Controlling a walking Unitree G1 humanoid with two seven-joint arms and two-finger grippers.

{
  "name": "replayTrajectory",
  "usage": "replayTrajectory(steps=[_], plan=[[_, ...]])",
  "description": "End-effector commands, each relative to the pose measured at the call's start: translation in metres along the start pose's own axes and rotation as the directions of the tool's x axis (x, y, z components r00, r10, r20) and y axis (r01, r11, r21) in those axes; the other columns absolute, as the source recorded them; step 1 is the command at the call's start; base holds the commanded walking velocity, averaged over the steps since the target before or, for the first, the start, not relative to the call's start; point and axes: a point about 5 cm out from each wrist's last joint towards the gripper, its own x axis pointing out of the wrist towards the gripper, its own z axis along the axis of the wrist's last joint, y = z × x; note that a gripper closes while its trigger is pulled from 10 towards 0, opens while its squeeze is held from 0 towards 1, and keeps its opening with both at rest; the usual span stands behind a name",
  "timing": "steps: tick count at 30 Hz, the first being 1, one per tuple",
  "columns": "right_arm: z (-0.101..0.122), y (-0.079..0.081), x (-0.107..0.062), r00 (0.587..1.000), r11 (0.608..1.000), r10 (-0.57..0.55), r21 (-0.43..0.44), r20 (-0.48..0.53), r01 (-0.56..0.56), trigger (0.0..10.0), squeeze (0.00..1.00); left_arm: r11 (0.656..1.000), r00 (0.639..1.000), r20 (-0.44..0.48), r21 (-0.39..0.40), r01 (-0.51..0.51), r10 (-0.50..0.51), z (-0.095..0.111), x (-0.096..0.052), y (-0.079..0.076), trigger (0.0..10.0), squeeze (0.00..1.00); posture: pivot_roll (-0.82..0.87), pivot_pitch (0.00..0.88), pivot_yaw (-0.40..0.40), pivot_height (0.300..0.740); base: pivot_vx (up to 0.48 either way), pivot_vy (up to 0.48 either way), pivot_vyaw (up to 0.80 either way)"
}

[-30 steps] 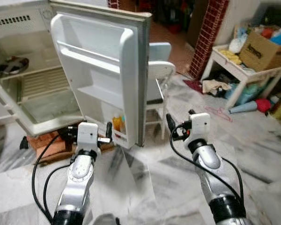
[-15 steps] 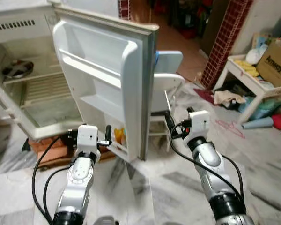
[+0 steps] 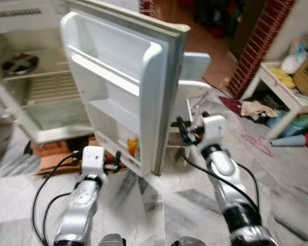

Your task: Restocking fridge

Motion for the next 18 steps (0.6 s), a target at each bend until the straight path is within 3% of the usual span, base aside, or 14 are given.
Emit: replayTrajectory(steps=[1,5,12,18], plan=[[0.003,-0.004,0.006,1.000,1.000,-0.020,-0.010,0.011,0.020,10.0,0.00,1.000,1.000,0.012,0.007,0.008,-0.008,0.006,-0.001,0.000,10.0,0.00,0.01,0.000,-0.021,0.740,0.000,0.000,0.66],[0.010,-0.011,0.015,0.997,0.997,-0.067,-0.036,0.026,0.068,10.0,0.00,1.000,1.000,0.012,0.011,0.009,-0.009,0.008,-0.002,0.000,10.0,0.00,0.02,0.000,-0.025,0.740,0.000,0.000,0.60],[0.003,-0.034,0.014,0.967,0.967,-0.253,-0.033,-0.017,0.253,10.0,0.00,1.000,1.000,-0.001,0.023,0.017,-0.017,0.007,-0.005,-0.002,10.0,0.00,0.04,0.000,-0.041,0.740,0.000,0.000,0.00],[0.005,-0.034,0.023,0.954,0.954,-0.298,0.029,-0.031,0.299,10.0,0.00,0.999,0.999,-0.011,0.039,0.034,-0.033,0.007,-0.004,-0.003,10.0,0.00,0.03,0.000,-0.025,0.740,0.000,0.000,0.00]])
